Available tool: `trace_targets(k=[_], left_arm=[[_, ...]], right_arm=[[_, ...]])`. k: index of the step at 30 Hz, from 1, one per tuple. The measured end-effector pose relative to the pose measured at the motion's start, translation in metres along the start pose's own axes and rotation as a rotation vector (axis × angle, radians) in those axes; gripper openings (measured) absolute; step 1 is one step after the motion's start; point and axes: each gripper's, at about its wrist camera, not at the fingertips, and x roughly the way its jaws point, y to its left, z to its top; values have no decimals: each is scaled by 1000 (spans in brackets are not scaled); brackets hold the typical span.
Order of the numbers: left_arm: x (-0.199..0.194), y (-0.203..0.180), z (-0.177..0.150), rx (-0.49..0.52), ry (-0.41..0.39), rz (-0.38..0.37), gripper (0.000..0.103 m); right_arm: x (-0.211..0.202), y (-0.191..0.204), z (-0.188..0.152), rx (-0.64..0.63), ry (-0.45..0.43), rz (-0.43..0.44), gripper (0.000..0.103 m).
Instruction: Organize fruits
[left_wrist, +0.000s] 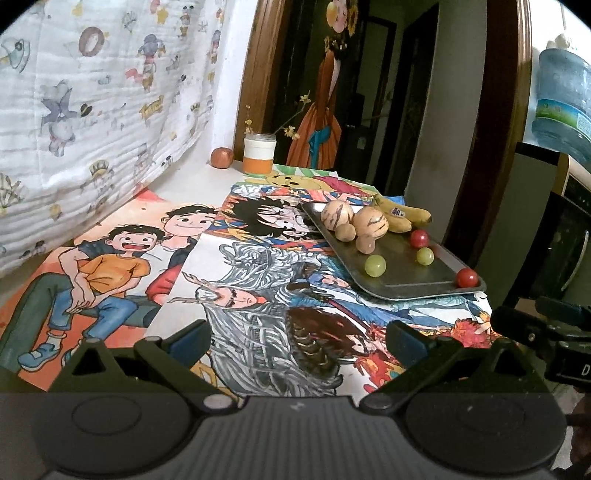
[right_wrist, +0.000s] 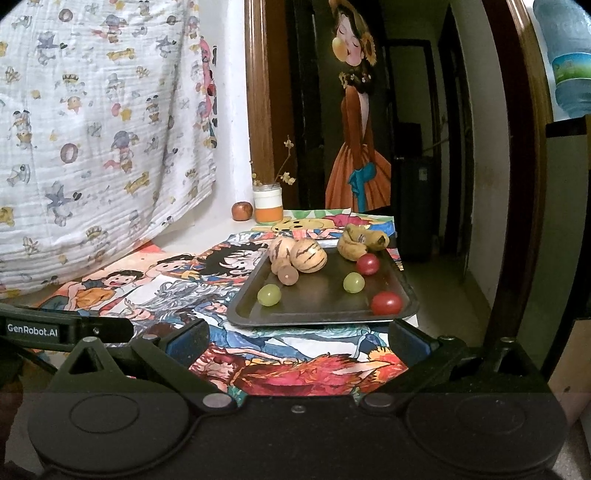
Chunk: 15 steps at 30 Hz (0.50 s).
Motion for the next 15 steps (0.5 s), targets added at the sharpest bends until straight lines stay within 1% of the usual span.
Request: trace_targets(k=[15], left_arm=[[-1, 2, -2, -5, 3, 3, 103]], right_arm=[[0, 0, -1, 4, 3, -1, 102]])
